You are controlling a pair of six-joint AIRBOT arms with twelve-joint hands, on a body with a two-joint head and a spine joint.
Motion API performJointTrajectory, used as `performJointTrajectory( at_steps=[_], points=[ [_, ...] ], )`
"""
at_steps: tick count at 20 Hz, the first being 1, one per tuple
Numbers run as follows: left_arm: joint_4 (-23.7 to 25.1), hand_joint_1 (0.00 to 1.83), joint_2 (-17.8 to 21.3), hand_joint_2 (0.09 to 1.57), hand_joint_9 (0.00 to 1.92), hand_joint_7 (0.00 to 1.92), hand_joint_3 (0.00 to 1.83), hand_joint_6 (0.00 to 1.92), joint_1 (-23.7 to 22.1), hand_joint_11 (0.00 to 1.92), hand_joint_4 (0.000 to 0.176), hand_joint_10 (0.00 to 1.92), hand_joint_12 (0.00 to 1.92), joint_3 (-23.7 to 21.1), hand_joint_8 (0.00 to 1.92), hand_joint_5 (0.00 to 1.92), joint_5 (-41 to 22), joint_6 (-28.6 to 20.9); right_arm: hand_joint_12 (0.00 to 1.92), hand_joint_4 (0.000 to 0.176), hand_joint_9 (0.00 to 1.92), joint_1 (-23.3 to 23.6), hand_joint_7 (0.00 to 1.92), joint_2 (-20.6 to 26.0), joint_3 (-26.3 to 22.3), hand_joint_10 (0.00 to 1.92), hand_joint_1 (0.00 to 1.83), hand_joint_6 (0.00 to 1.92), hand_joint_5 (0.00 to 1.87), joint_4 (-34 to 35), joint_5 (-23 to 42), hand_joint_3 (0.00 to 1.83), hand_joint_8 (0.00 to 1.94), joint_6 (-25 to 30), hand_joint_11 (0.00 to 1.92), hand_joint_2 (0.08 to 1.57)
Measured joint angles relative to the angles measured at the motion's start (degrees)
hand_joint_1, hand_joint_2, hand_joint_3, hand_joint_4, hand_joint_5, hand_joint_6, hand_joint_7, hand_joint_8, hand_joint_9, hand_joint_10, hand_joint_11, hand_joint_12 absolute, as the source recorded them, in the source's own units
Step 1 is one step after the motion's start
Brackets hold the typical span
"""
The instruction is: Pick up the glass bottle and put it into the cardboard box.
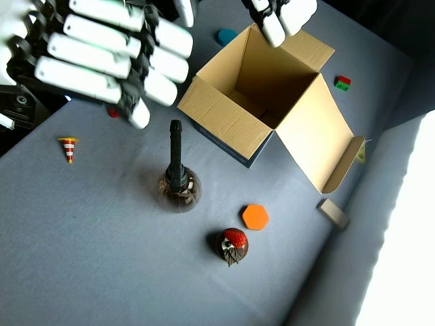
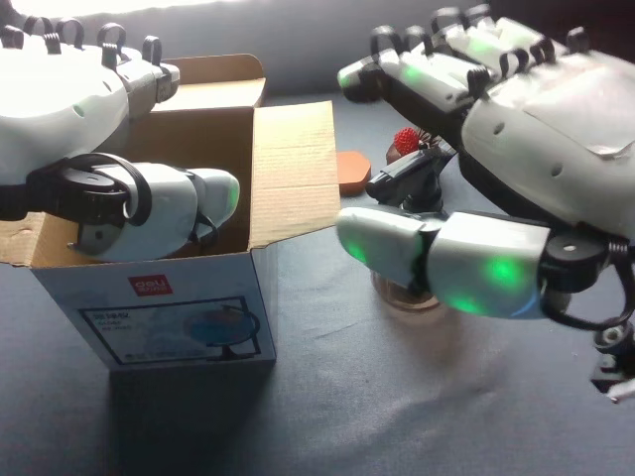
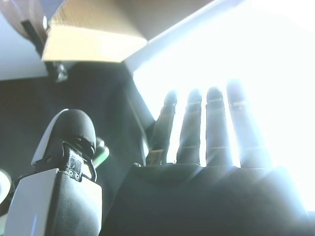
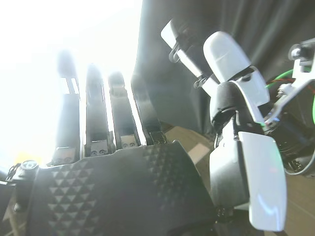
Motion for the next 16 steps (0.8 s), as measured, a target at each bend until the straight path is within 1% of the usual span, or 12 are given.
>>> performJointTrajectory(
  at_steps=[1, 2, 3, 4, 7, 8, 10, 12, 13, 15, 16],
  points=[
    [0.1, 0.03, 0.2, 1.22, 0.07, 0.07, 0.01, 0.01, 0.0, 0.00, 0.025, 0.01, 0.49, -0.3, 0.00, 0.09, -0.2, 0.0, 1.13, 0.000, 0.00, 0.0, 0.23, 0.6, 0.7, 0.67, 0.00, 0.48, 0.00, -0.6, -1.9, 0.13, 0.09, 1.8, 0.00, 1.17],
    [0.3, 0.03, 0.3, 1.22, 0.07, 0.07, 0.01, 0.01, 0.0, 0.00, 0.023, 0.01, 0.49, -0.7, 0.00, 0.09, -0.4, 0.0, 1.15, 0.000, 0.00, 0.0, 0.23, 1.3, 1.4, 0.67, 0.00, 0.47, 0.00, -2.7, -3.8, 0.12, 0.09, 4.0, 0.00, 1.17],
    [0.2, 0.02, 0.3, 1.22, 0.07, 0.07, 0.01, 0.01, 0.0, 0.00, 0.021, 0.01, 0.47, -1.0, 0.00, 0.09, -1.3, -0.2, 1.17, 0.000, 0.00, 0.0, 0.23, 2.0, 2.0, 0.68, 0.00, 0.47, 0.00, -6.6, -6.0, 0.11, 0.08, 7.2, 0.00, 1.18],
    [0.1, 0.01, 1.0, 1.22, 0.07, 0.07, 0.00, 0.01, 0.0, 0.00, 0.020, 0.01, 0.46, -1.7, 0.00, 0.10, -1.9, -0.7, 1.19, 0.000, 0.00, 0.2, 0.24, 2.6, 2.4, 0.69, 0.00, 0.45, 0.00, -10.8, -7.5, 0.10, 0.07, 8.9, 0.00, 1.18],
    [-0.3, 0.00, 1.6, 1.23, 0.07, 0.07, 0.00, 0.00, -1.5, 0.00, 0.020, 0.01, 0.45, -4.9, 0.00, 0.09, -6.5, -1.3, 1.22, 0.000, 0.00, -0.7, 0.24, 2.8, 4.9, 0.68, 0.03, 0.46, 0.00, -17.9, -11.5, 0.09, 0.06, 14.5, 0.00, 1.18],
    [-0.3, 0.00, 1.8, 1.23, 0.07, 0.07, 0.00, 0.00, -1.8, 0.00, 0.020, 0.00, 0.43, -5.7, 0.00, 0.08, -7.4, -1.2, 1.22, 0.000, 0.00, -1.1, 0.24, 2.8, 5.8, 0.68, 0.03, 0.46, 0.00, -20.0, -12.0, 0.09, 0.06, 16.8, 0.00, 1.19],
    [-0.2, 0.00, 2.1, 1.23, 0.05, 0.05, 0.00, 0.00, -2.1, 0.00, 0.019, 0.00, 0.40, -8.0, 0.00, 0.08, -9.9, -1.8, 1.23, 0.000, 0.00, -1.7, 0.25, 2.8, 8.5, 0.70, 0.03, 0.43, 0.00, -26.8, -12.5, 0.08, 0.06, 23.3, 0.00, 1.19],
    [-1.6, 0.02, 2.7, 1.23, 0.05, 0.05, 0.00, 0.00, -2.0, 0.00, 0.017, 0.00, 0.39, -10.0, 0.00, 0.07, -11.2, -2.4, 1.22, 0.000, 0.00, -1.7, 0.25, 2.9, 10.4, 0.70, 0.02, 0.45, 0.00, -31.7, -11.6, 0.08, 0.06, 28.2, 0.00, 1.19],
    [-1.8, 0.02, 2.9, 1.22, 0.05, 0.05, 0.00, 0.00, -1.9, 0.00, 0.018, 0.00, 0.37, -11.1, 0.00, 0.07, -12.2, -2.5, 1.16, 0.000, 0.00, -1.7, 0.24, 3.0, 11.8, 0.67, 0.01, 0.45, 0.00, -36.0, -11.6, 0.07, 0.04, 32.7, 0.00, 1.19],
    [-1.8, 0.03, 4.2, 1.22, 0.05, 0.05, 0.00, 0.00, -2.5, 0.00, 0.018, 0.00, 0.40, -12.9, 0.00, 0.08, -13.4, -2.9, 1.08, 0.000, 0.00, -1.7, 0.23, 3.6, 14.4, 0.60, 0.00, 0.44, 0.00, -47.5, -12.2, 0.06, 0.03, 43.8, 0.00, 1.20],
    [-1.3, 0.03, 4.6, 1.22, 0.06, 0.05, 0.00, 0.00, -2.6, 0.00, 0.019, 0.00, 0.40, -14.1, 0.00, 0.08, -14.3, -3.0, 0.98, 0.000, 0.00, -1.7, 0.21, 3.8, 15.7, 0.54, 0.00, 0.40, 0.00, -52.2, -12.4, 0.05, 0.01, 48.1, 0.00, 1.20]
  ],
)
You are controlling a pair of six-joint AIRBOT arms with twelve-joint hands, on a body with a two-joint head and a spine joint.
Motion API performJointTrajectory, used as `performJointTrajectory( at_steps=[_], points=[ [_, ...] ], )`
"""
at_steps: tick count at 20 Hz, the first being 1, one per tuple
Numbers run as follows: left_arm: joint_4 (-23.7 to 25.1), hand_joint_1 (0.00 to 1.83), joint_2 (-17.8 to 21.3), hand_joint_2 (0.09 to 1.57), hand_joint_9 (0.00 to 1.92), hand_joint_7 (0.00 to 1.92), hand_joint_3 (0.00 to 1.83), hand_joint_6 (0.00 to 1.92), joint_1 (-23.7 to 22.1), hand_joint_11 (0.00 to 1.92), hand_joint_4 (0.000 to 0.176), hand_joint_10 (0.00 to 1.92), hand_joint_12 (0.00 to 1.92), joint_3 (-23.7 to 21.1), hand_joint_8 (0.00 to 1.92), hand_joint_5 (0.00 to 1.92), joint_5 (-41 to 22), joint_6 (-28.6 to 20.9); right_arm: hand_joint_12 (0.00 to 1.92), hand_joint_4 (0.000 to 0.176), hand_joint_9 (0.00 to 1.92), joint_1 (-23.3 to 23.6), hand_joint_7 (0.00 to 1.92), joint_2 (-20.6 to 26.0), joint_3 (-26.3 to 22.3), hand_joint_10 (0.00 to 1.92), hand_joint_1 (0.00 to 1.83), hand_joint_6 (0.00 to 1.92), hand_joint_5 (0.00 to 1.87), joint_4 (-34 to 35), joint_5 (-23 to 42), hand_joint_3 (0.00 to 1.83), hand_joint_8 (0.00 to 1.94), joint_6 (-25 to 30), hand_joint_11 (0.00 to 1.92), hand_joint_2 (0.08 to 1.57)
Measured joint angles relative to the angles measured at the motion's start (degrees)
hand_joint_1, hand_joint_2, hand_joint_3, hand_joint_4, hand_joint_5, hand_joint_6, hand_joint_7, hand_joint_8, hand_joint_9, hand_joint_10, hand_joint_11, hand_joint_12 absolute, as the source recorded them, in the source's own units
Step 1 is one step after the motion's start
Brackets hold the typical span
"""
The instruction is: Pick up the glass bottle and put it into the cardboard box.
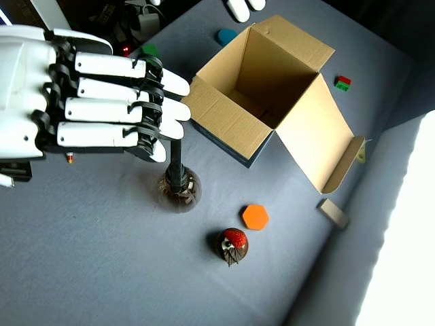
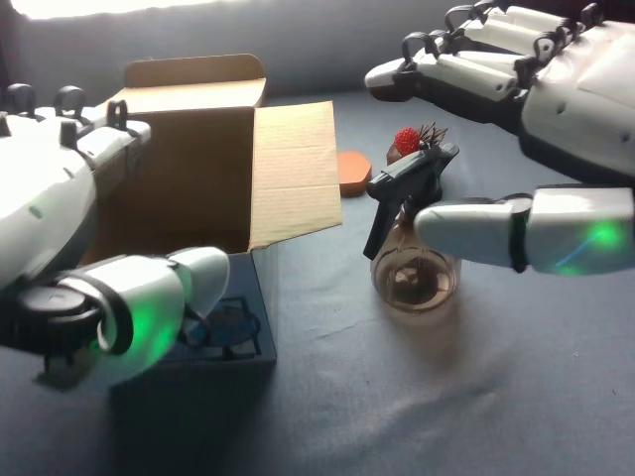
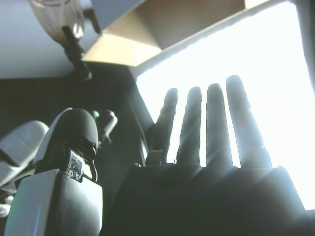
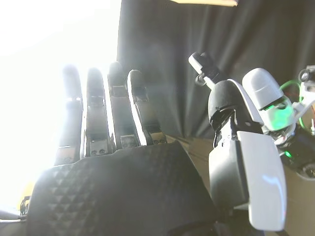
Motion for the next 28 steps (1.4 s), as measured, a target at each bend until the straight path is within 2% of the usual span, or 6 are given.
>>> performJointTrajectory(
  at_steps=[5, 8, 12, 14, 23, 28],
  points=[
    [-0.6, 0.08, -0.1, 1.20, 0.06, 0.06, 0.00, 0.01, 0.4, 0.00, 0.015, 0.00, 0.42, -4.7, 0.00, 0.09, -2.5, -1.9, 0.73, 0.000, 0.00, 3.3, 0.20, 0.0, 5.8, 0.48, 0.00, 0.33, 0.00, -11.9, -5.2, 0.03, 0.00, 15.5, 0.00, 1.20],
    [-1.0, 0.08, -0.1, 1.20, 0.06, 0.06, 0.00, 0.00, 2.3, 0.00, 0.015, 0.00, 0.43, -6.8, 0.00, 0.08, -4.4, -3.3, 0.56, 0.000, 0.00, 6.7, 0.21, -1.7, 10.2, 0.49, 0.00, 0.40, 0.00, -24.1, -7.6, 0.02, 0.01, 29.9, 0.00, 1.20],
    [-1.0, 0.04, -0.1, 1.21, 0.06, 0.05, 0.00, 0.00, 4.7, 0.00, 0.016, 0.00, 0.45, -8.3, 0.00, 0.07, -5.8, -5.1, 0.46, 0.000, 0.00, 7.9, 0.17, -5.0, 16.0, 0.37, 0.00, 0.32, 0.00, -50.4, -9.0, 0.01, 0.00, 55.7, 0.00, 1.20],
    [-1.3, 0.05, -0.1, 1.21, 0.07, 0.06, 0.00, 0.00, 7.1, 0.00, 0.013, 0.00, 0.45, -9.2, 0.00, 0.08, -6.0, -7.1, 0.44, 0.000, 0.00, 8.8, 0.16, -5.8, 17.9, 0.36, 0.00, 0.30, 0.00, -56.4, -8.7, 0.01, 0.00, 61.5, 0.00, 1.20],
    [2.4, 0.06, -3.8, 1.23, 0.06, 0.06, 0.00, 0.01, 13.7, 0.00, 0.004, 0.00, 0.42, -10.6, 0.00, 0.10, -7.8, -13.7, 0.61, 0.000, 0.00, 10.4, 0.16, -10.5, 21.8, 0.39, 0.00, 0.28, 0.00, -64.5, -8.0, 0.01, 0.00, 66.9, 0.00, 1.20],
    [11.2, 0.12, -13.2, 1.22, 0.06, 0.06, 0.00, 0.00, 24.1, 0.00, 0.000, 0.00, 0.38, -10.6, 0.00, 0.11, -15.7, -25.7, 0.12, 0.000, 0.00, 8.9, 0.13, -11.5, 23.0, 0.21, 0.50, 0.06, 0.00, -65.5, -7.6, 0.00, 0.00, 68.1, 0.00, 1.08]
  ],
)
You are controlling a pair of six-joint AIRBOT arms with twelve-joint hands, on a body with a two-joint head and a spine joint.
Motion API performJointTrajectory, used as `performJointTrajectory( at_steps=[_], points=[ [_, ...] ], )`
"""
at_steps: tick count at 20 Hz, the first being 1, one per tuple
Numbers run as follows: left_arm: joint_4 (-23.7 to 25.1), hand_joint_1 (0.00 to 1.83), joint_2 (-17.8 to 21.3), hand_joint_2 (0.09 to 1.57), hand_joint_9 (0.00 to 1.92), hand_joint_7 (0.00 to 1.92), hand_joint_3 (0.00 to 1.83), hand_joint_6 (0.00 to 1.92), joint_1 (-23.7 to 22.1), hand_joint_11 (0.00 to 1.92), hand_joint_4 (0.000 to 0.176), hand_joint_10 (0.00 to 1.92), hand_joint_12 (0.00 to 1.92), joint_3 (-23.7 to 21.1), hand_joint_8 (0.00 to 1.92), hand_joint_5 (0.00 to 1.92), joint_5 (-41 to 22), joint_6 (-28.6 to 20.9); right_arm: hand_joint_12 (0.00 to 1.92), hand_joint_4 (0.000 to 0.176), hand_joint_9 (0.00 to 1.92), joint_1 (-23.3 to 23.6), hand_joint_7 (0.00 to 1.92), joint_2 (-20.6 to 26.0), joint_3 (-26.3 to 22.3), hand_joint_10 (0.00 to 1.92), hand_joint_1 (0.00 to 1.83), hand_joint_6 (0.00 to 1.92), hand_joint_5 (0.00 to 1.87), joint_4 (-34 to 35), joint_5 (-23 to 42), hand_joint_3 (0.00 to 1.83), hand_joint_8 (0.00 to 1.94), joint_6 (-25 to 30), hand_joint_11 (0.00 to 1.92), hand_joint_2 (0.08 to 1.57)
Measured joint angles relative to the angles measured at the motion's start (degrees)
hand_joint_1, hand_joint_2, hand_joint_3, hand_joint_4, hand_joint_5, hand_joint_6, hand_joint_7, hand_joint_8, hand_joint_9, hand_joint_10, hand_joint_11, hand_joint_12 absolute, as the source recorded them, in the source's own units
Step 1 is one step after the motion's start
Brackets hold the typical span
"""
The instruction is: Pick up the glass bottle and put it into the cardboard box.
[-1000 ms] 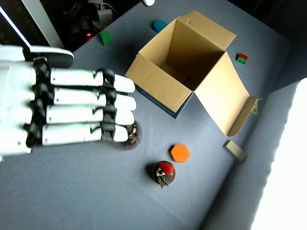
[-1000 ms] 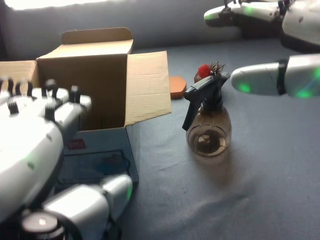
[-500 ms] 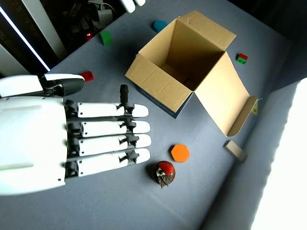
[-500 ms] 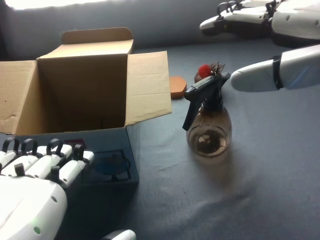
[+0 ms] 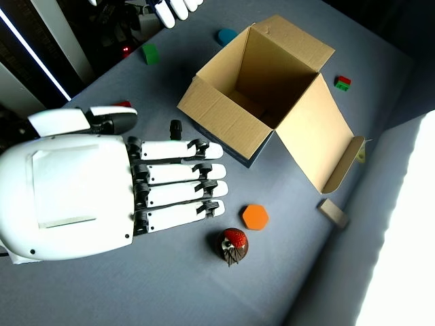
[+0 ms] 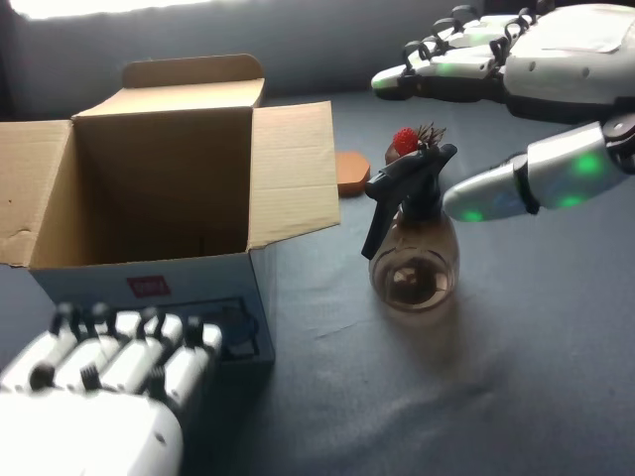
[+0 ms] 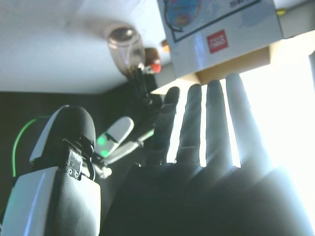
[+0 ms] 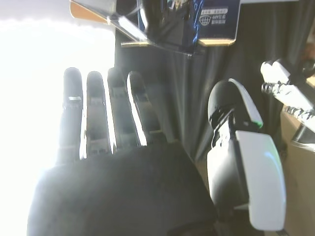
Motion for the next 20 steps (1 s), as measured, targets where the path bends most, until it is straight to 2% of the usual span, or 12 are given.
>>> performJointTrajectory(
  at_steps=[1, 2, 5, 6, 10, 14, 20],
  points=[
    [0.2, 0.13, -2.2, 1.22, 0.05, 0.06, 0.00, 0.00, 0.8, 0.00, 0.000, 0.00, 0.38, 0.0, 0.00, 0.11, -1.9, -0.7, 0.02, 0.000, 0.00, 0.0, 0.12, -0.7, 0.5, 0.17, 0.61, 0.04, 0.00, 0.0, 0.0, 0.00, 0.00, 0.0, 0.00, 1.08],
    [0.5, 0.13, -3.4, 1.22, 0.05, 0.06, 0.00, 0.00, 0.8, 0.00, 0.000, 0.00, 0.38, 0.0, 0.00, 0.11, -2.9, -0.3, 0.00, 0.000, 0.00, 0.0, 0.11, -1.3, 1.1, 0.12, 0.69, 0.03, 0.00, -0.1, 0.4, 0.00, 0.00, -0.1, 0.00, 1.08],
    [4.6, 0.11, -3.5, 1.23, 0.05, 0.05, 0.00, 0.00, 0.7, 0.00, 0.000, 0.00, 0.35, 0.4, 0.00, 0.10, -5.7, 0.8, 0.00, 0.000, 0.00, -1.1, 0.06, -2.6, 3.1, 0.05, 0.83, 0.00, 0.00, -0.1, 2.7, 0.00, 0.00, -0.5, 0.00, 1.10],
    [4.7, 0.11, -3.7, 1.23, 0.04, 0.05, 0.00, 0.00, 0.6, 0.00, 0.000, 0.00, 0.34, 0.4, 0.00, 0.10, -7.1, 0.8, 0.00, 0.000, 0.00, -1.5, 0.06, -3.0, 3.8, 0.05, 0.86, 0.00, 0.00, -0.4, 3.0, 0.00, 0.00, -0.4, 0.00, 1.10],
    [4.1, 0.12, -4.2, 1.23, 0.05, 0.05, 0.00, 0.00, 1.9, 0.00, 0.000, 0.00, 0.32, 0.2, 0.00, 0.10, -8.2, -1.5, 0.00, 0.000, 0.00, -1.5, 0.07, -5.2, 6.2, 0.06, 0.87, 0.00, 0.00, -0.2, 2.9, 0.00, 0.00, 0.6, 0.00, 1.11],
    [5.8, 0.13, -4.8, 1.23, 0.05, 0.05, 0.00, 0.00, 6.8, 0.00, 0.000, 0.00, 0.32, 0.2, 0.00, 0.10, -8.7, -7.8, 0.00, 0.000, 0.00, -1.9, 0.05, -6.7, 6.8, 0.01, 0.87, 0.00, 0.00, -0.3, 2.6, 0.00, 0.00, 1.2, 0.00, 1.12],
    [7.0, 0.11, -6.6, 1.23, 0.04, 0.05, 0.00, 0.01, 8.2, 0.00, 0.000, 0.00, 0.28, 1.2, 0.00, 0.10, -8.3, -9.0, 0.00, 0.000, 0.01, -2.5, 0.05, -8.2, 8.0, 0.01, 0.85, 0.00, 0.00, -0.1, 1.6, 0.00, 0.01, 2.0, 0.00, 1.14]
  ],
)
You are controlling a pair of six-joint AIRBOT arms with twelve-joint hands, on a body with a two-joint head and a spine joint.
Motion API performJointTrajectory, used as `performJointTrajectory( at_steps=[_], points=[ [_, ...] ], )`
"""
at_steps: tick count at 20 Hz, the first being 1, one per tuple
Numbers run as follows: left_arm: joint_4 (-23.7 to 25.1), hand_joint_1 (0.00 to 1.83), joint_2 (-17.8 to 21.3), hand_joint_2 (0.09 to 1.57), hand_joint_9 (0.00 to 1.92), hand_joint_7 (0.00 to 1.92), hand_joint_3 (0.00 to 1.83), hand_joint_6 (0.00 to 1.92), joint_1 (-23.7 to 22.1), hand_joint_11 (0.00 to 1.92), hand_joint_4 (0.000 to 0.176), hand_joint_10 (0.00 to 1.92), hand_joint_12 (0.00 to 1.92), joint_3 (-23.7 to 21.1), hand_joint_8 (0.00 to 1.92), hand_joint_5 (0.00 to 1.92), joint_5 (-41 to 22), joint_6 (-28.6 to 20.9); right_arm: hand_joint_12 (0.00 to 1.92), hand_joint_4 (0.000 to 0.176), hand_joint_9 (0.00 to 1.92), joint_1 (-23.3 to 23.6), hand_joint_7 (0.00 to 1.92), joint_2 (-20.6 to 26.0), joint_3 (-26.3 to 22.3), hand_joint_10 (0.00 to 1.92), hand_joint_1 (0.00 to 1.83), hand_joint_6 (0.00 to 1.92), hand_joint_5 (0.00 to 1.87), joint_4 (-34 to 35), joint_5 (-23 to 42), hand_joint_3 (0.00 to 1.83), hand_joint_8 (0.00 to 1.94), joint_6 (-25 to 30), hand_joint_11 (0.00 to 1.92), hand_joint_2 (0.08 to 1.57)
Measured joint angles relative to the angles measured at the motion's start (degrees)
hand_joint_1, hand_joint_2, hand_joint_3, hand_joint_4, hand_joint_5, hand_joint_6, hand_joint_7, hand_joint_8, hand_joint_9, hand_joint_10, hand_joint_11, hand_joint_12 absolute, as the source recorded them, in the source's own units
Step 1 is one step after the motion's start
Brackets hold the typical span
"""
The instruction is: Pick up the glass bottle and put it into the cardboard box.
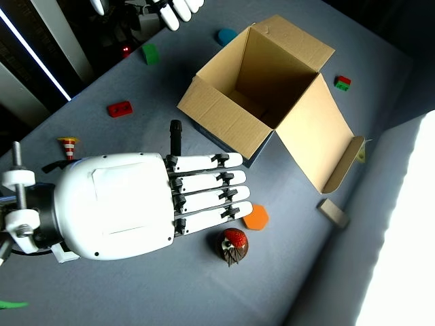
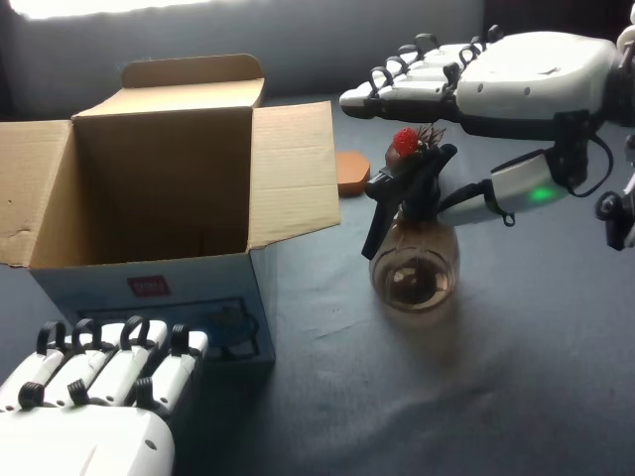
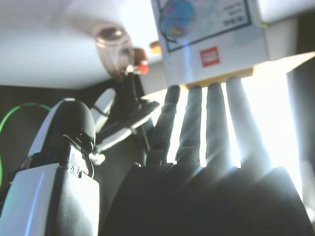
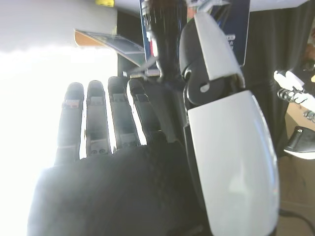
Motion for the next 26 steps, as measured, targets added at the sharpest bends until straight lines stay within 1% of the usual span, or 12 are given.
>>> performJointTrajectory(
  at_steps=[3, 5, 7, 8, 10, 11, 12, 16, 18, 20, 21, 26],
  points=[
    [1.3, 0.12, -0.8, 1.23, 0.04, 0.06, 0.00, 0.00, 2.2, 0.00, 0.000, 0.00, 0.29, 0.7, 0.01, 0.10, 0.5, -3.0, 0.00, 0.000, 0.02, 0.0, 0.05, -0.9, 0.3, 0.02, 0.85, 0.00, 0.00, 0.1, -0.5, 0.00, 0.01, 0.1, 0.00, 1.14],
    [1.6, 0.13, -1.1, 1.23, 0.05, 0.07, 0.00, 0.00, 3.2, 0.00, 0.000, 0.00, 0.34, 1.2, 0.00, 0.11, 1.4, -4.6, 0.00, 0.000, 0.02, -0.2, 0.05, -1.2, 0.3, 0.02, 0.85, 0.00, 0.00, 0.1, -0.7, 0.00, 0.01, 0.3, 0.00, 1.14],
    [3.7, 0.12, -2.2, 1.23, 0.05, 0.06, 0.00, 0.00, 4.3, 0.00, 0.000, 0.00, 0.34, 2.0, 0.00, 0.11, 0.4, -5.5, 0.00, 0.000, 0.02, -0.3, 0.05, -1.2, 0.5, 0.02, 0.85, 0.00, 0.00, 0.1, -1.2, 0.00, 0.01, 0.5, 0.00, 1.14],
    [5.9, 0.12, -3.4, 1.23, 0.05, 0.06, 0.00, 0.00, 5.3, 0.00, 0.000, 0.00, 0.33, 2.5, 0.00, 0.11, -0.5, -6.2, 0.00, 0.000, 0.02, -0.3, 0.05, -1.4, 0.5, 0.02, 0.85, 0.00, 0.00, 0.1, -1.5, 0.00, 0.01, 0.5, 0.00, 1.14],
    [7.8, 0.12, -4.6, 1.23, 0.05, 0.06, 0.00, 0.00, 7.3, 0.00, 0.000, 0.00, 0.33, 2.7, 0.00, 0.11, -0.5, -6.4, 0.00, 0.000, 0.03, -0.4, 0.05, -1.5, 0.6, 0.03, 0.85, 0.00, 0.00, 0.2, -1.6, 0.00, 0.01, 0.5, 0.00, 1.14],
    [7.7, 0.11, -4.7, 1.23, 0.04, 0.06, 0.00, 0.00, 7.5, 0.00, 0.000, 0.00, 0.31, 2.7, 0.00, 0.10, -0.5, -6.4, 0.00, 0.000, 0.03, -0.6, 0.07, -1.5, 0.6, 0.03, 0.84, 0.00, 0.00, 0.3, -1.6, 0.00, 0.01, 0.8, 0.00, 1.14],
    [7.8, 0.12, -4.7, 1.23, 0.04, 0.06, 0.00, 0.00, 7.5, 0.00, 0.000, 0.00, 0.33, 3.0, 0.00, 0.10, -0.9, -6.5, 0.00, 0.000, 0.03, -0.7, 0.07, -1.5, 0.6, 0.03, 0.84, 0.00, 0.00, 0.1, -1.6, 0.00, 0.01, 1.0, 0.00, 1.14],
    [10.5, 0.12, -5.6, 1.23, 0.05, 0.06, 0.00, 0.00, 8.9, 0.00, 0.000, 0.00, 0.33, 3.7, 0.00, 0.10, -2.4, -6.8, 0.00, 0.000, 0.04, -0.8, 0.08, -1.5, 0.6, 0.03, 0.84, 0.00, 0.00, -0.3, -0.9, 0.00, 0.02, 3.5, 0.00, 1.14],
    [11.4, 0.12, -5.6, 1.23, 0.05, 0.07, 0.00, 0.00, 10.1, 0.00, 0.000, 0.00, 0.33, 3.7, 0.00, 0.10, -2.8, -8.3, 0.00, 0.000, 0.06, -1.4, 0.11, -1.5, 0.6, 0.04, 0.84, 0.00, 0.00, -0.5, -0.5, 0.00, 0.03, 4.3, 0.00, 1.14],
    [11.9, 0.12, -5.8, 1.23, 0.05, 0.07, 0.00, 0.00, 11.0, 0.00, 0.000, 0.00, 0.33, 3.7, 0.00, 0.10, -3.0, -9.2, 0.00, 0.000, 0.06, -1.4, 0.10, -1.5, 0.6, 0.05, 0.84, 0.00, 0.01, -1.8, -0.5, 0.00, 0.03, 6.5, 0.00, 1.14],
    [12.6, 0.12, -6.1, 1.23, 0.04, 0.06, 0.00, 0.00, 11.7, 0.00, 0.000, 0.00, 0.33, 4.0, 0.00, 0.10, -2.9, -10.8, 0.00, 0.000, 0.06, -1.4, 0.10, -1.5, 0.6, 0.05, 0.85, 0.00, 0.01, -1.8, -0.5, 0.00, 0.02, 7.1, 0.00, 1.14],
    [15.5, 0.13, -6.1, 1.23, 0.04, 0.06, 0.00, 0.00, 15.6, 0.00, 0.000, 0.00, 0.32, 5.0, 0.00, 0.10, -3.0, -15.0, 0.00, 0.000, 0.07, -1.4, 0.11, -1.1, 0.6, 0.06, 0.84, 0.00, 0.01, -2.0, -2.7, 0.00, 0.02, 7.1, 0.00, 1.14]
  ],
)
